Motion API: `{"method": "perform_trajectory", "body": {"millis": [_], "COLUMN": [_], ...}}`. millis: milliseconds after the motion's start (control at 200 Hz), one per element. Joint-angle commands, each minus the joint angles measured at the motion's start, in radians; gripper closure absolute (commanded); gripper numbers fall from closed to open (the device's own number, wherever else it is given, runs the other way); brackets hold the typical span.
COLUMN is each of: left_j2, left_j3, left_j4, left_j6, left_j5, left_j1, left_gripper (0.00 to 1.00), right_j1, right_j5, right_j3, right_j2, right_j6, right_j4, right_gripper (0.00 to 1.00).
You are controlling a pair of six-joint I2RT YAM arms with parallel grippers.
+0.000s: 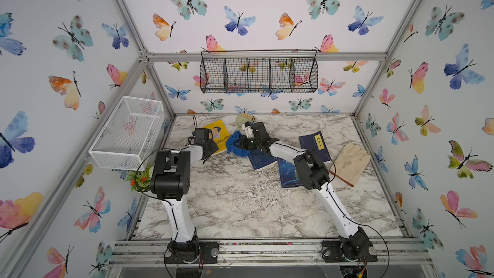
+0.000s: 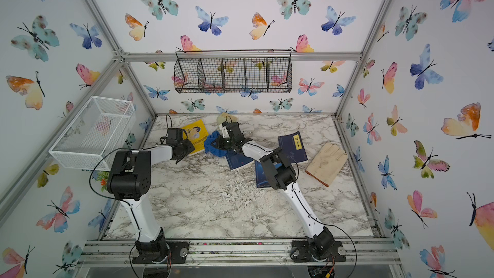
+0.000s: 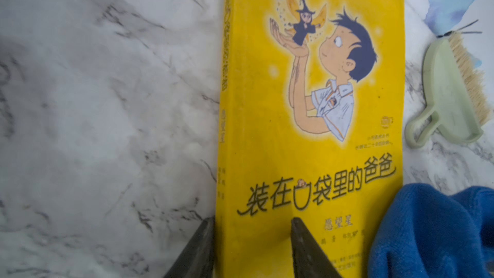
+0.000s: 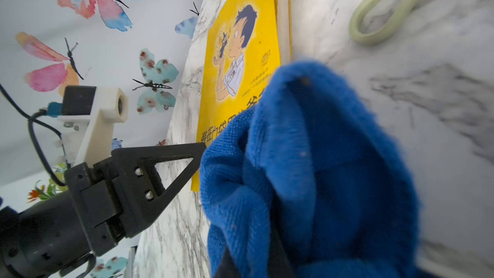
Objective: Wipe the cover of the book
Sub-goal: Adjust the book at the center of the board.
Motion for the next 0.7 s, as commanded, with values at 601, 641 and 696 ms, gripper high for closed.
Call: {"method": "perform_trajectory", "body": {"millis": [601, 641, 696], "left_j2": [0.11, 0.134, 0.161], "left_j3": [0.367, 0.404, 0.44], "left_j4": [-0.286, -0.281, -0.254], "left_j6": [-0.029, -0.037, -0.051], "left_j5": [-0.323, -0.359, -0.414], "left_j1": [-0.172, -0.17, -0.165], "left_gripper": [0.3, 0.28, 0.25], "right_j1": [-0.09, -0.09, -0.09], "right_j5": [0.142, 0.133, 0.12], "right_j3": [-0.579, -0.599, -0.626], "right_j2": [-0.633, -0.644, -0.657], "right_j6": [-0.246, -0.245, -0.244], "right_j4": [-0.025, -0.024, -0.011], "right_gripper": [0.92, 0.92, 0.92]}}
